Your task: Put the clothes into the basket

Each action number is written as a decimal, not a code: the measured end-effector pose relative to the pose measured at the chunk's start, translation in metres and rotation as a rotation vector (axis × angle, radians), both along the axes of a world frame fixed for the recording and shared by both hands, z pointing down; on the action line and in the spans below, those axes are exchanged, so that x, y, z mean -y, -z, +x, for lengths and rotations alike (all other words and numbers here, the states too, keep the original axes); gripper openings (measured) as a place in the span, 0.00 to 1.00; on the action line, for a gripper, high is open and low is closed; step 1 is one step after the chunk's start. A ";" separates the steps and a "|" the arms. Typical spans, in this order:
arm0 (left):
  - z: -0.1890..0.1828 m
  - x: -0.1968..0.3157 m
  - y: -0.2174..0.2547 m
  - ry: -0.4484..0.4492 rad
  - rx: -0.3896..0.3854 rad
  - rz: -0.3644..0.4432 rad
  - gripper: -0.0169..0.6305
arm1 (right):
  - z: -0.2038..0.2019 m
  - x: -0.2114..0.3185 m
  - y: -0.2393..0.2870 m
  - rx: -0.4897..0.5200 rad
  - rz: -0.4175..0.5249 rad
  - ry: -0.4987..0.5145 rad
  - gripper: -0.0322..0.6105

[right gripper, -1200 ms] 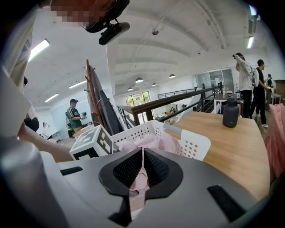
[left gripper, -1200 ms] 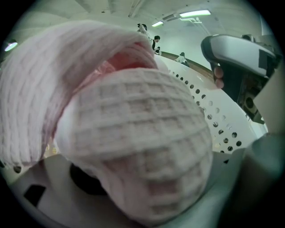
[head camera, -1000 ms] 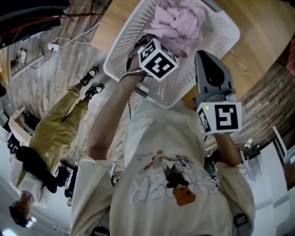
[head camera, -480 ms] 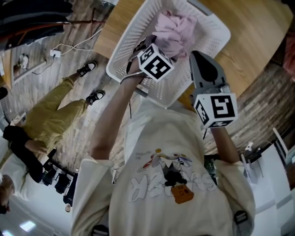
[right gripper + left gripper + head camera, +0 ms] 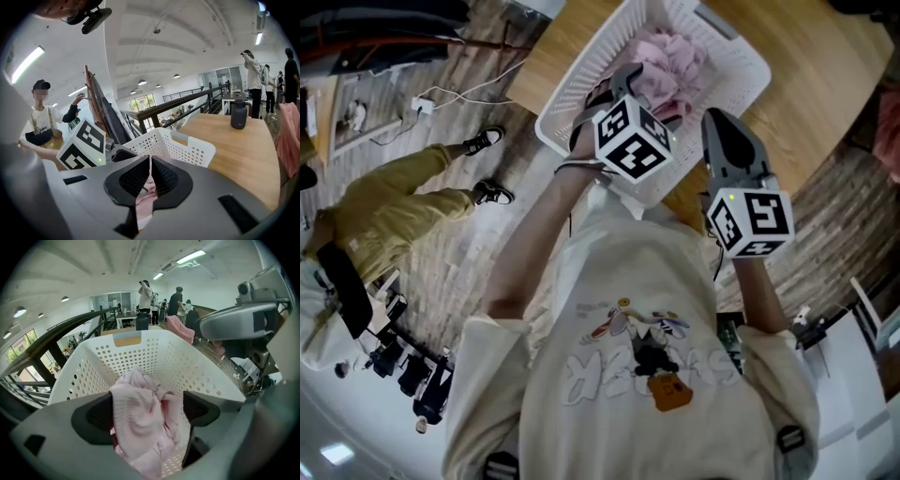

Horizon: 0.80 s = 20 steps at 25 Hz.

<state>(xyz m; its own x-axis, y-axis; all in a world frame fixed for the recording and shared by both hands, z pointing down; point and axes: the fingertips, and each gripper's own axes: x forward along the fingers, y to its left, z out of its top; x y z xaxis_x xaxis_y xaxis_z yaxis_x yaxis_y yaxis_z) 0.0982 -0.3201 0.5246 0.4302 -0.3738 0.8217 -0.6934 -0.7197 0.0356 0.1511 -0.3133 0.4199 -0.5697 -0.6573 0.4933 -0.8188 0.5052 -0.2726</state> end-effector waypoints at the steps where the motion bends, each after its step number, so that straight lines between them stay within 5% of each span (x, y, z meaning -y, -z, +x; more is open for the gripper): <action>1: 0.000 -0.001 0.004 -0.002 0.000 -0.003 0.73 | 0.000 -0.001 0.004 0.004 0.007 -0.004 0.09; 6: -0.007 -0.005 0.028 0.050 -0.004 0.028 0.73 | -0.001 -0.008 0.018 0.018 0.040 -0.013 0.09; 13: -0.032 -0.017 0.071 0.192 -0.029 0.107 0.38 | -0.009 -0.023 0.043 0.032 0.095 -0.010 0.09; 20: -0.058 -0.040 0.110 0.342 -0.102 0.212 0.22 | -0.035 -0.043 0.057 0.013 0.137 0.046 0.09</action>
